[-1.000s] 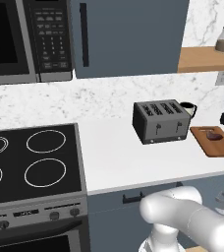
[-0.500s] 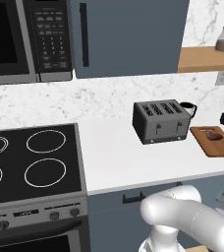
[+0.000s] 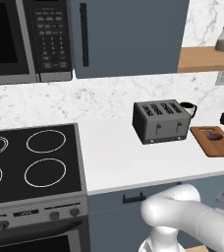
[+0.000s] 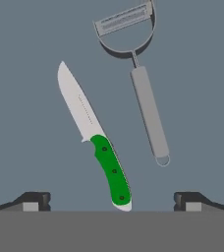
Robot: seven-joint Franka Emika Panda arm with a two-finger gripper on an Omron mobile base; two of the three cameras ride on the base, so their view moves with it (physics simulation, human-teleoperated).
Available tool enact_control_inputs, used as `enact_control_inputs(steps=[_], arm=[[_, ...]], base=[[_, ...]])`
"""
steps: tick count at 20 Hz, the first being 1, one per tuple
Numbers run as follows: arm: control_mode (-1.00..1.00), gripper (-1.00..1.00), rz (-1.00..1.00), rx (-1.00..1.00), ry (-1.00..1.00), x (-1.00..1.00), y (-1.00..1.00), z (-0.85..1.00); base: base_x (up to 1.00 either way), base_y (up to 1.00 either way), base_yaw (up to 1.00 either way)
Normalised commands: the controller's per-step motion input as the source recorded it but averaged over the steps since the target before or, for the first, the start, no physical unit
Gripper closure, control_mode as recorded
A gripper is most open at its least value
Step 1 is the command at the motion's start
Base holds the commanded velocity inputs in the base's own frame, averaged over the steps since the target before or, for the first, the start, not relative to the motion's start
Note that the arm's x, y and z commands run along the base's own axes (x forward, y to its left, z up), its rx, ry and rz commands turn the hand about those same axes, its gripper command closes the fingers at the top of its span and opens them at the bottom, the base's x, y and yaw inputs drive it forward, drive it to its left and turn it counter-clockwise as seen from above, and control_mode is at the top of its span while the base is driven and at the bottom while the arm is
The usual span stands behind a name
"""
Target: Place the appropriate cutting tool for cutting the potato skin on the cutting board.
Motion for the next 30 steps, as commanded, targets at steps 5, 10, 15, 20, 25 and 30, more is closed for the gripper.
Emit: enact_control_inputs(steps=[5,10,15,20,25,30], arm=[[-1.0,-1.0,0.0,0.0,0.0,0.02,0.0,-0.23],[-1.0,-1.0,0.0,0.0,0.0,0.06,0.0,-0.23],[-1.0,-1.0,0.0,0.0,0.0,0.04,0.0,-0.05],[-1.0,-1.0,0.01,0.0,0.0,0.04,0.0,-0.09],[-1.0,-1.0,0.04,0.0,-0.01,0.14,-0.03,-0.11],[-1.0,-1.0,0.06,0.0,-0.04,0.22,-0.16,-0.09]], base=[[0.0,0.0,0.0],[0.0,0.0,0.0],[0.0,0.0,0.0],[0.0,0.0,0.0],[0.0,0.0,0.0],[0.0,0.0,0.0]])
